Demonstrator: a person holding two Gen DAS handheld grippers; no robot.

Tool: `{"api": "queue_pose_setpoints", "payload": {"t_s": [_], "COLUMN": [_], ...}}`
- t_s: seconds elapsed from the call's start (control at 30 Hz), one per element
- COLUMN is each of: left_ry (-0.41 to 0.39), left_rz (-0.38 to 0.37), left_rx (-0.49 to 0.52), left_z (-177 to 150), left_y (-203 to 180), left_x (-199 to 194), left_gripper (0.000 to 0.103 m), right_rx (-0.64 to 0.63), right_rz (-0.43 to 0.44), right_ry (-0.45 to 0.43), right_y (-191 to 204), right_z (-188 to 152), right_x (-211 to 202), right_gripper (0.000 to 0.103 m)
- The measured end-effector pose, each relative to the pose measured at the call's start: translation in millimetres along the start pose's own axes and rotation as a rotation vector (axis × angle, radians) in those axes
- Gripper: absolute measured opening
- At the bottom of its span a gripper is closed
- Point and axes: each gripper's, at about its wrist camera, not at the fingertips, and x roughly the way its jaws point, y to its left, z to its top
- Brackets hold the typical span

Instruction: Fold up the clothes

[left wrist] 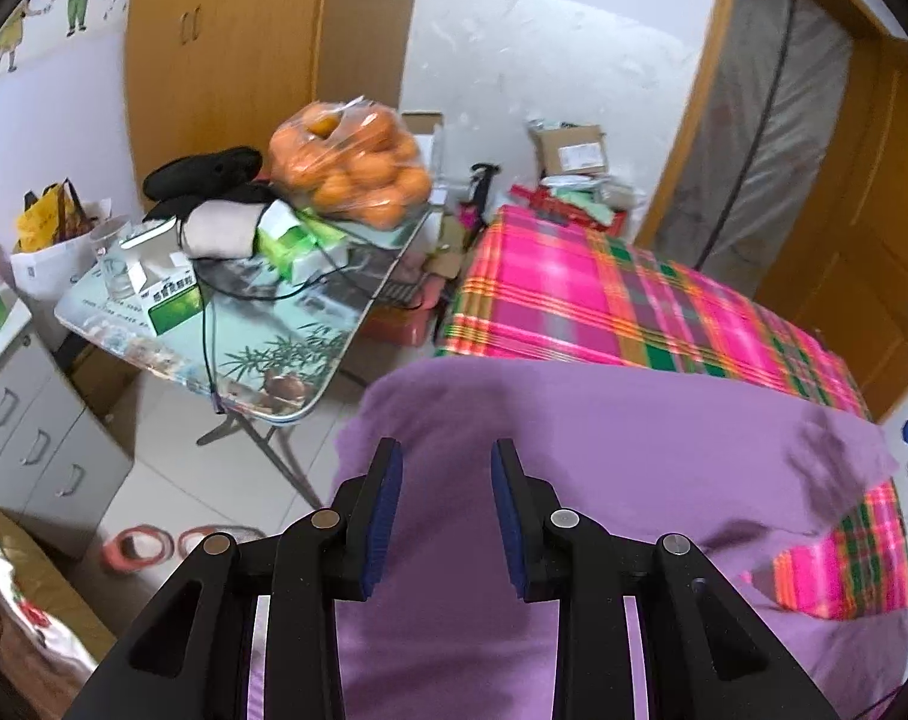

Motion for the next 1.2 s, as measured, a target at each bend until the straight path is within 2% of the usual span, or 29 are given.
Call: {"api": "queue_pose_setpoints", "payload": {"t_s": [0.17,0.4,0.5,0.7,0.9,1.2], "left_ry": [0.051,0.068,0.099,0.121,0.116,0.119], "left_rz": [0.013,0.019,-0.003,-0.014,-0.041,-0.086], "left_rx": [-0.013,0.063,0.095,0.185,0.261,0.286], "left_z": [17.6,35.3,37.4,37.9,40.0,40.1], "left_y": [19.4,18.7,19.1,13.1,1.8,2.6], "left_x": [34.0,76.3,92.7,108.1,113.6,114.5], "left_gripper": [0.031,0.031,0.031,0.033,0.033,0.034], "right_rx": [-0.023,-0.038,-0.054,-0.090,-0.093,-0.092], "right_rz": [0.012,0.028,0.039,0.062,0.092,0.125], "right_ry": [0.115,0.171,0.185,0.210,0.255,0.243], "right_y": [-26.1,-51.5,-59.0,-69.0,-78.6,-88.6], "right_z": [1.9,7.0,13.0,19.6,10.0,15.7], "right_x": [64.7,124.1,141.6,165.3,179.1,180.6], "right_gripper": [0.039,0.039,0.039,0.039,0.041,0.042]}}
